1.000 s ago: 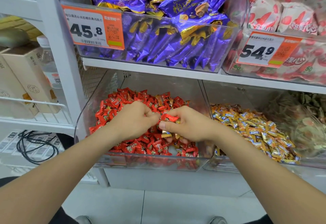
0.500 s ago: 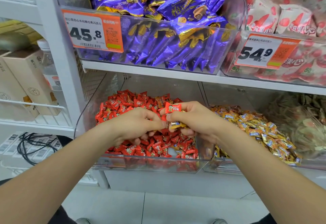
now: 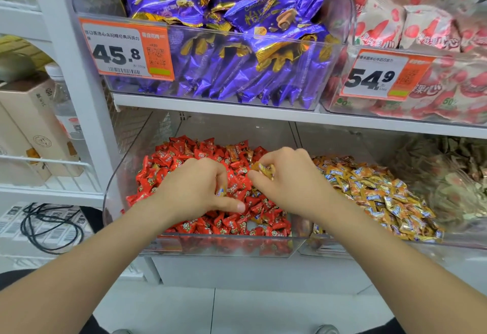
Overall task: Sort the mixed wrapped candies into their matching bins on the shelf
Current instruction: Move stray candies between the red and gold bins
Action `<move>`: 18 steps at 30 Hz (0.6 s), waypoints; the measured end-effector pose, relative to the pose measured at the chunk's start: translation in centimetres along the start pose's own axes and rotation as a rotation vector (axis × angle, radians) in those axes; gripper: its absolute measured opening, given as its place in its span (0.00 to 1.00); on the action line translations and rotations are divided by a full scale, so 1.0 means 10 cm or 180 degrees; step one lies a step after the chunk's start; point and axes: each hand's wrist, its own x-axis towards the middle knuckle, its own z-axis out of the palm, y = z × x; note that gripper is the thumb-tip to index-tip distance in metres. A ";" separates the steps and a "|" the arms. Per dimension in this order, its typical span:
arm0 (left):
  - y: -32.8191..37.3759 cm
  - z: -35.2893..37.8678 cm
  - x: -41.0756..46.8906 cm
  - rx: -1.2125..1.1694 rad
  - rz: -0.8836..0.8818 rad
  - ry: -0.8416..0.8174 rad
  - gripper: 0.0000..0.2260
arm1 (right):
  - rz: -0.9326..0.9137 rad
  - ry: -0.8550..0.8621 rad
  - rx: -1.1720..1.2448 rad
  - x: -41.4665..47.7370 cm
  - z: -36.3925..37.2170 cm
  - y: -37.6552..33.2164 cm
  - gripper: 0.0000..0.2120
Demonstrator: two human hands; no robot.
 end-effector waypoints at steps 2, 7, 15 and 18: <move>0.01 0.04 0.02 0.0350 0.0063 0.0089 0.27 | -0.0017 0.0017 0.0222 -0.09 -0.09 0.05 0.20; 0.26 0.09 0.05 -0.0786 0.0265 0.0133 0.20 | 0.0599 -0.0534 0.1720 -0.24 -0.31 0.16 0.19; 1.13 0.22 -0.14 -0.2301 0.0191 -0.0654 0.15 | 0.1019 0.0141 0.0884 -0.31 -0.65 1.01 0.08; 1.61 0.33 -0.02 -0.2011 0.0490 -0.0531 0.16 | 0.0792 0.0411 0.0088 -0.29 -0.63 1.43 0.06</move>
